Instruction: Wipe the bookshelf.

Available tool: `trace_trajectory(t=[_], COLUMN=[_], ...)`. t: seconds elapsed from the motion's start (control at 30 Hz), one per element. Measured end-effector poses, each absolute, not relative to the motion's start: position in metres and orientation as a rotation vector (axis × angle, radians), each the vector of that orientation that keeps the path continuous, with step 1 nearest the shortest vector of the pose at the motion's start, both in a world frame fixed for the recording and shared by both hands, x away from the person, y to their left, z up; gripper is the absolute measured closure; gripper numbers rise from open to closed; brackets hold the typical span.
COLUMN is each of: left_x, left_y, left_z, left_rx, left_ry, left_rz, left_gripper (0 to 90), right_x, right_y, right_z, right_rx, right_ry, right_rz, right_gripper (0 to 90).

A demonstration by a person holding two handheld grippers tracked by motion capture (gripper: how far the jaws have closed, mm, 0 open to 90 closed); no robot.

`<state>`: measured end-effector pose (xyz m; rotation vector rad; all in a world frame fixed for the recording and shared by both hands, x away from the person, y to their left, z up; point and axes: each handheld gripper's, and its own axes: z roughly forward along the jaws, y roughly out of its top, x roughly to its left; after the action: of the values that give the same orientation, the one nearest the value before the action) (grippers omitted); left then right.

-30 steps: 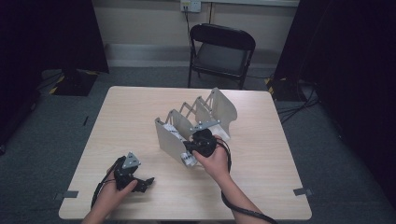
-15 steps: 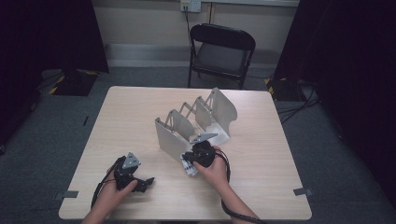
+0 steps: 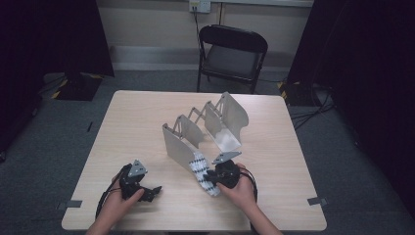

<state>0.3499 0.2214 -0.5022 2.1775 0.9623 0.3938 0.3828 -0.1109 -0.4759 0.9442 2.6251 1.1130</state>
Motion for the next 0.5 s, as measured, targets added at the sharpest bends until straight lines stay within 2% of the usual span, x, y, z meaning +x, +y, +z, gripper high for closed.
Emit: trace_trajectory(t=[0.2,0.37,0.5], left_x=[0.35,0.35,0.35], left_y=[0.221,0.221,0.221], left_z=[-0.502,-0.502,-0.502], left_rx=[2.178,2.178,2.178], left_ry=[0.962,0.962,0.962], left_rz=[0.394,0.394,0.394], left_gripper=[0.0,0.0,0.0], right_x=[0.381,0.392,0.398], right_y=[-0.125,-0.116,-0.101], right_z=[-0.46,-0.452,-0.461], right_rx=[0.99,1.015,1.002], right_ry=[2.526,2.463,2.509], right_rz=[1.176,1.251,1.223], right_gripper=[63.2,62.1,62.3])
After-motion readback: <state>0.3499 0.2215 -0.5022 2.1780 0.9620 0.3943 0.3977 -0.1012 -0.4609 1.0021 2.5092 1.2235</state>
